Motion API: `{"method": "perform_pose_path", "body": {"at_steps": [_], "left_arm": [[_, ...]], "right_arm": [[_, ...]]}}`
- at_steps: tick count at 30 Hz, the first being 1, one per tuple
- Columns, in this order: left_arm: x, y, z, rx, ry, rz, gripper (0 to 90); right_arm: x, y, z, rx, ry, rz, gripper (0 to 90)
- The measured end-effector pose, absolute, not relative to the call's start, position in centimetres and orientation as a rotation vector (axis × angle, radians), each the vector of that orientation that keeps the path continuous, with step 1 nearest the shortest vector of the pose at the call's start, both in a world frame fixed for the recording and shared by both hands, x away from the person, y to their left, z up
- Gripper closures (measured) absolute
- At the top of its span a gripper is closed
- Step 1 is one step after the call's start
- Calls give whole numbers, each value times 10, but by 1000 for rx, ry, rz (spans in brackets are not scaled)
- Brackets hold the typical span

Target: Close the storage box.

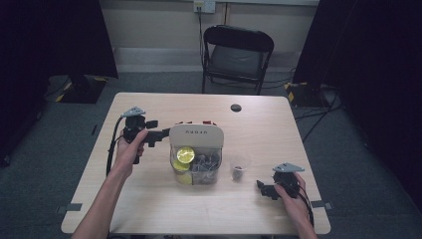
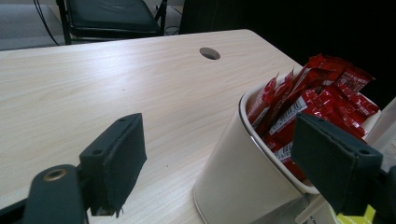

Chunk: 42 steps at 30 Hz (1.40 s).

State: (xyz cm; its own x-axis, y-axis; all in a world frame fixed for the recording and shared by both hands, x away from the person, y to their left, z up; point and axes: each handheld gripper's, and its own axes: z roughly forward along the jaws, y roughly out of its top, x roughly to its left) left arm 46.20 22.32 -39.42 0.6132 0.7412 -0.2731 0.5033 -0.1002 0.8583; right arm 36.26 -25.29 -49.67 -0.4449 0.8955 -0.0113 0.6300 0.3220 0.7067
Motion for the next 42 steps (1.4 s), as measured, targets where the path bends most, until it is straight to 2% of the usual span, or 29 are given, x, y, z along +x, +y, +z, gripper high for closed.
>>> {"method": "perform_pose_path", "body": {"at_steps": [12, 42], "left_arm": [[457, 224, -387, 1718, 1007, 263, 225], [446, 216, -375, 1743, 955, 252, 214]], "right_arm": [[358, -253, -500, 1344, 2148, 927, 131], [359, -254, -500, 1338, 2157, 929, 129]]}}
